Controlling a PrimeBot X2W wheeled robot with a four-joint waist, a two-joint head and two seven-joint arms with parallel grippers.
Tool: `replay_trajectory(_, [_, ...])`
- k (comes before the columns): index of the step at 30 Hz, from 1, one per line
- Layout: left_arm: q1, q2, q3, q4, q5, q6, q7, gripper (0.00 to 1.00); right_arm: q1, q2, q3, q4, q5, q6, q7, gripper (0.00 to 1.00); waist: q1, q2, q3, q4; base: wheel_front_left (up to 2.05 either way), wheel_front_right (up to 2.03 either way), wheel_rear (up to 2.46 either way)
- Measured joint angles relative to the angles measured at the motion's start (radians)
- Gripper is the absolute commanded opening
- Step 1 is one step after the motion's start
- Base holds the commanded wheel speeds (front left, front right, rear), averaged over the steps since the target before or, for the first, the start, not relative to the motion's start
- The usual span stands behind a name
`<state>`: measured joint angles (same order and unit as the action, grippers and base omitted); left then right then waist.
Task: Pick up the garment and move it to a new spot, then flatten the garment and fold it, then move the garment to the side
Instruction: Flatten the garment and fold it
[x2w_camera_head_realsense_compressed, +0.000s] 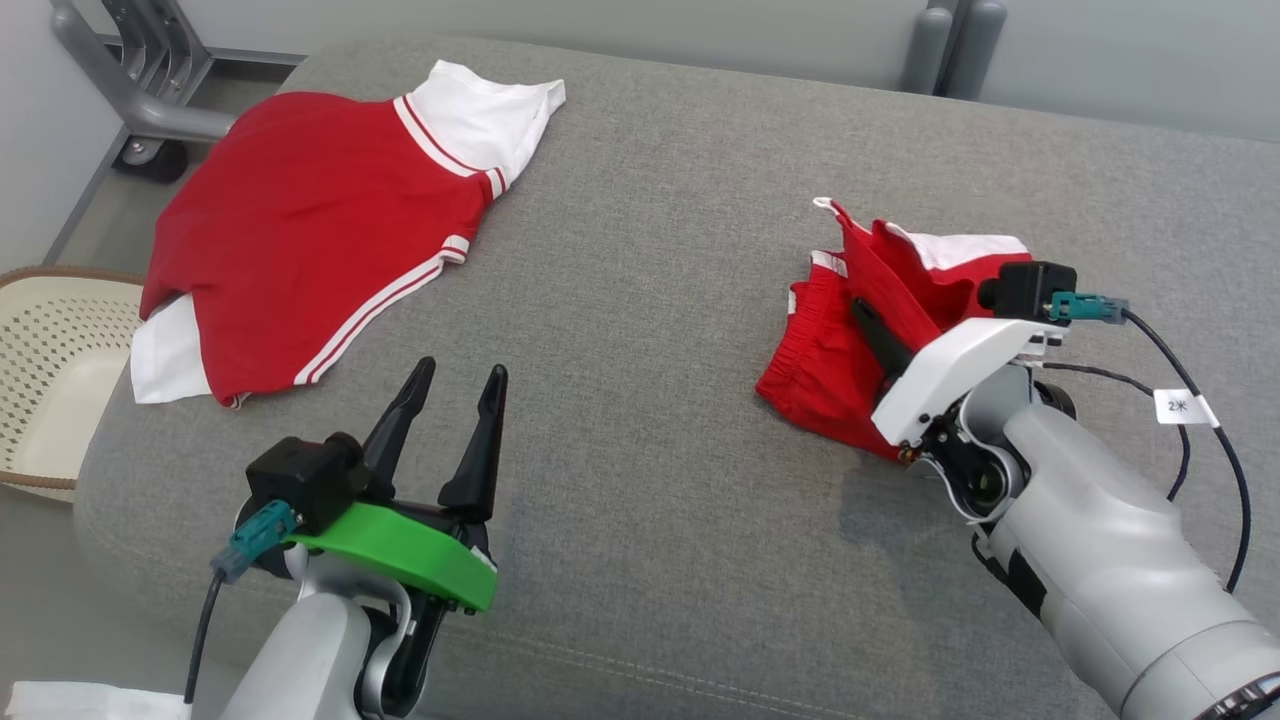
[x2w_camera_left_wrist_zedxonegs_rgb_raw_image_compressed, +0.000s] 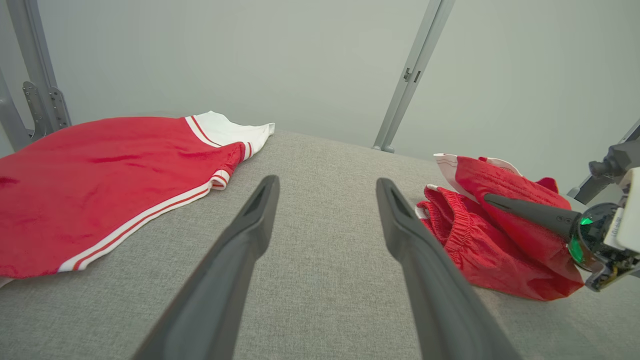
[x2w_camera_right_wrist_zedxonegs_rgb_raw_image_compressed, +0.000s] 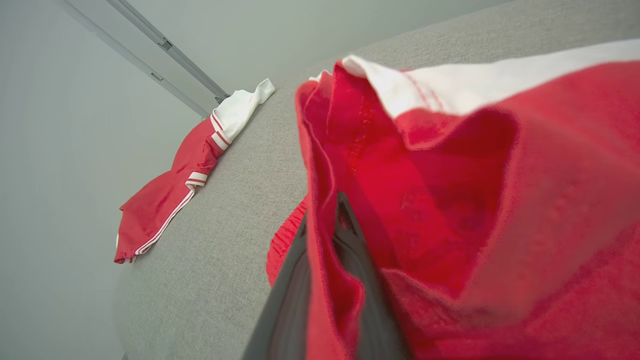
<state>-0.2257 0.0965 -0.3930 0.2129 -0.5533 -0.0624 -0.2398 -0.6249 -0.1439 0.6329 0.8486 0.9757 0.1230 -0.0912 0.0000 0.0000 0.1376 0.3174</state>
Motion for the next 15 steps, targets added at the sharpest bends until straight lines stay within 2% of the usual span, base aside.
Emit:
replay_trajectory(2, [0.000, -0.001, 0.004, 0.000, -0.002, 0.000, 0.000, 1.00, -0.012, 0.011, 0.008, 0.005, -0.001, 0.000, 0.008, 0.02, 0.0000, 0.0000, 0.000, 0.005, 0.00, 0.00, 0.00])
replay_trajectory(3, [0.000, -0.001, 0.005, 0.000, -0.004, 0.000, 0.000, 1.00, -0.016, 0.017, 0.012, 0.009, -0.002, 0.000, 0.012, 0.08, 0.0000, 0.0000, 0.000, 0.006, 0.00, 0.00, 0.00])
replay_trajectory(5, [0.000, -0.001, 0.005, 0.000, -0.006, 0.000, 0.000, 1.00, -0.023, 0.023, 0.018, 0.019, -0.002, 0.000, 0.018, 0.29, 0.0000, 0.0000, 0.000, 0.008, 0.00, 0.00, 0.00])
replay_trajectory(7, [0.000, -0.001, 0.006, 0.000, -0.006, 0.000, 0.000, 1.00, -0.023, 0.021, 0.020, 0.027, -0.004, 0.000, 0.019, 0.57, 0.0000, 0.0000, 0.001, 0.010, 0.00, 0.00, 0.00])
replay_trajectory(8, [0.000, -0.001, 0.007, 0.000, -0.006, 0.000, -0.001, 1.00, -0.023, 0.022, 0.023, 0.029, -0.006, 0.000, 0.019, 1.00, 0.0000, 0.0000, 0.001, 0.010, 0.00, 0.00, 0.00])
replay_trajectory(15, [0.000, -0.001, 0.012, -0.001, -0.006, 0.000, -0.003, 1.00, -0.049, 0.048, 0.049, -0.041, -0.004, 0.000, -0.007, 1.00, 0.0000, 0.0000, 0.004, 0.008, 0.00, 0.00, 0.00])
